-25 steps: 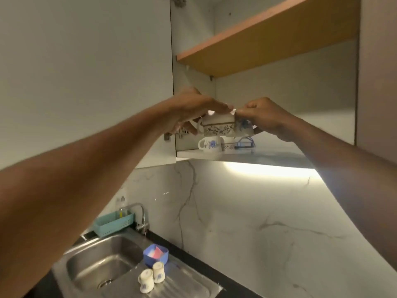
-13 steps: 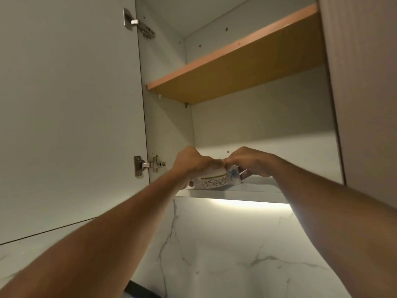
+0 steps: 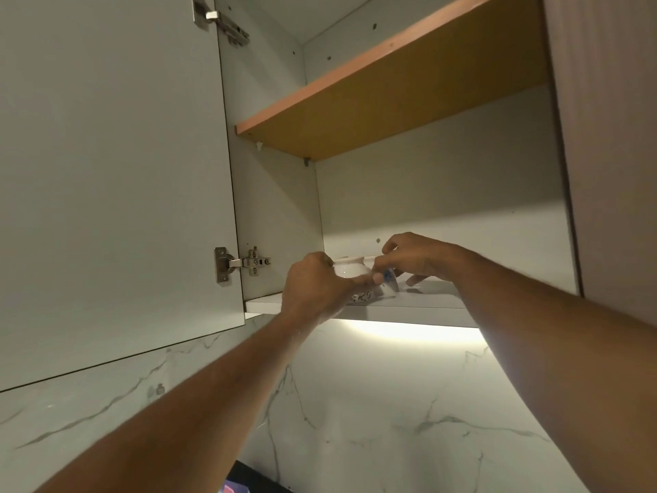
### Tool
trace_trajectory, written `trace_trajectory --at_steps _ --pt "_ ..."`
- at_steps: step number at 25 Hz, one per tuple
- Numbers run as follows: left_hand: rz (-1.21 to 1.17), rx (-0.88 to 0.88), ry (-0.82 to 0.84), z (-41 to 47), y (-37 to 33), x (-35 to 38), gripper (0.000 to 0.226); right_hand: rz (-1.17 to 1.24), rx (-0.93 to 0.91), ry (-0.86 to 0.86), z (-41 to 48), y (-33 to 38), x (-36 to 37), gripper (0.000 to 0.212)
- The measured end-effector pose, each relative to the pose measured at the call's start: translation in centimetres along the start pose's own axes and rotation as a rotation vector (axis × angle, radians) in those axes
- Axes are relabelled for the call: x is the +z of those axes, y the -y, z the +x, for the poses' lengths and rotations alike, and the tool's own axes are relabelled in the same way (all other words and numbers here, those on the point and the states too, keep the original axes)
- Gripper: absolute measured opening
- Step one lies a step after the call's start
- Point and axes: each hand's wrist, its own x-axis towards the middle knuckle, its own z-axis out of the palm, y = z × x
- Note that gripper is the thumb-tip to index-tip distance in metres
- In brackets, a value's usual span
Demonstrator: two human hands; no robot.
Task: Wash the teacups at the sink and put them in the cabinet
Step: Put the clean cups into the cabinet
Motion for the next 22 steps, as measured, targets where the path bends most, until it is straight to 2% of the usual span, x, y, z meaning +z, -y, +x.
trace_trajectory --at_steps 2,3,7,10,12,14,15,16,18,20,22 --pt "-0.032 -0.021 -0.016 -0.5 0.6 0.2 0.079 -0.056 -0.009 -0.013 0.0 0.0 0.3 0.032" --pt "-0.044 -0.022 -0.025 -0.7 0.8 0.1 0.08 -0.081 -0.012 -0.021 0.0 0.1 0.5 0.028" --pt "-0.017 0.034 -0.07 -1.2 0.9 -0.1 0.117 -0.195 -0.008 0.019 0.1 0.4 1.1 0.032" --pt "0.012 0.084 -0.086 -0.6 1.5 0.0 0.126 -0.295 -0.025 0.035 0.2 0.1 1.4 0.052" --pt "-0.01 0.089 -0.064 -0.2 1.6 -0.1 0.112 -0.295 -0.033 0.004 0.7 -0.1 1.2 0.058" --pt "0.004 0.056 -0.074 0.4 1.6 -0.1 0.082 -0.309 -0.04 -0.006 1.1 -0.2 1.0 0.054" --pt "0.018 0.049 -0.077 0.6 1.7 0.0 0.074 -0.302 -0.034 0.001 1.3 -0.3 1.1 0.051" --pt "0.034 0.045 -0.081 0.8 1.8 0.0 0.076 -0.293 -0.032 0.013 1.4 -0.2 1.2 0.048" --pt "0.089 0.04 -0.096 1.1 1.8 0.3 0.101 -0.314 -0.038 0.05 1.5 -0.1 1.5 0.046" --pt "0.233 0.039 -0.109 1.2 1.8 0.6 0.12 -0.349 -0.065 0.057 1.7 -0.4 1.7 0.062" --pt "0.314 0.029 -0.102 1.1 1.6 0.6 0.129 -0.355 -0.088 0.022 1.7 -0.6 1.6 0.076"
